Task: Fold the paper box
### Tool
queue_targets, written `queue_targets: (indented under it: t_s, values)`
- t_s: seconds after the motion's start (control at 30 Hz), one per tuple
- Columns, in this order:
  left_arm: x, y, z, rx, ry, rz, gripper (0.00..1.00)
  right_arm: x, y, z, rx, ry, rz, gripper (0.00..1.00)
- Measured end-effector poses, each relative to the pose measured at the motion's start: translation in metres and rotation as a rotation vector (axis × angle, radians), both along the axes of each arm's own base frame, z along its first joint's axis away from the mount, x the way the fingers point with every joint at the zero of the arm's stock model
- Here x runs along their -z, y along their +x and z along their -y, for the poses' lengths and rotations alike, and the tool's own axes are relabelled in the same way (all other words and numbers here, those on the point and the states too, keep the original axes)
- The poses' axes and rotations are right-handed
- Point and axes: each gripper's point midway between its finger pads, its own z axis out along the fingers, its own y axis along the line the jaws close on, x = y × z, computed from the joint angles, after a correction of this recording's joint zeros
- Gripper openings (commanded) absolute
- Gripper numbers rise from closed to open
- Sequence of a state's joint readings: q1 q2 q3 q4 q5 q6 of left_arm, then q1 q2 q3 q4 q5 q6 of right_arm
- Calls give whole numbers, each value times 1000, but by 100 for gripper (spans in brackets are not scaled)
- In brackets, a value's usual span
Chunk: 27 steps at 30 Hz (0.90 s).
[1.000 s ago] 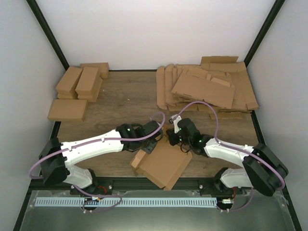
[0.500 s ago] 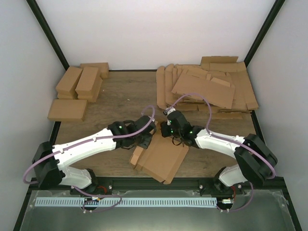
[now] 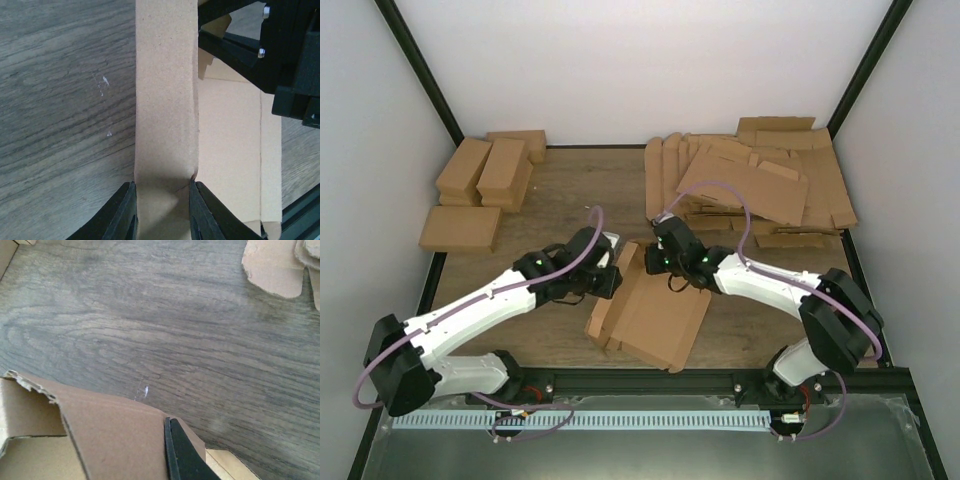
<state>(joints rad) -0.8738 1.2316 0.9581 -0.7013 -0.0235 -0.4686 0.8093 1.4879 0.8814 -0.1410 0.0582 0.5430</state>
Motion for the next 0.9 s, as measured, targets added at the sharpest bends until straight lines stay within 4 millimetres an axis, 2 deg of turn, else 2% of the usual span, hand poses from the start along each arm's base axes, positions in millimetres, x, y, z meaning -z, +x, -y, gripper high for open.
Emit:
queue_targets:
  t_s: [0.2,0.33,0.47,0.6,0.67,0.77,0.9]
  values:
    - [-9,7,-6,-17,-79,-5,29,-14,11,-10,21,-6,-14,1]
    - [-11,9,-7,-3,-85,0,29,-15,13,-11,44,-13,-19,1]
    - [-5,5,-5,34,-64,-8,29,2,-1,-5,67,6,-23,1]
    - [16,-11,3,107,23,-38,29,30,-23,2,86,2,-13,2]
    - [19,-17,8,136,80,-24,28,30,-26,1,105,17,23,5]
    - [18,-18,13,150,137,9,27,32,-29,4,123,32,58,11]
    - [18,-19,15,174,166,37,28,33,-43,4,92,80,79,21]
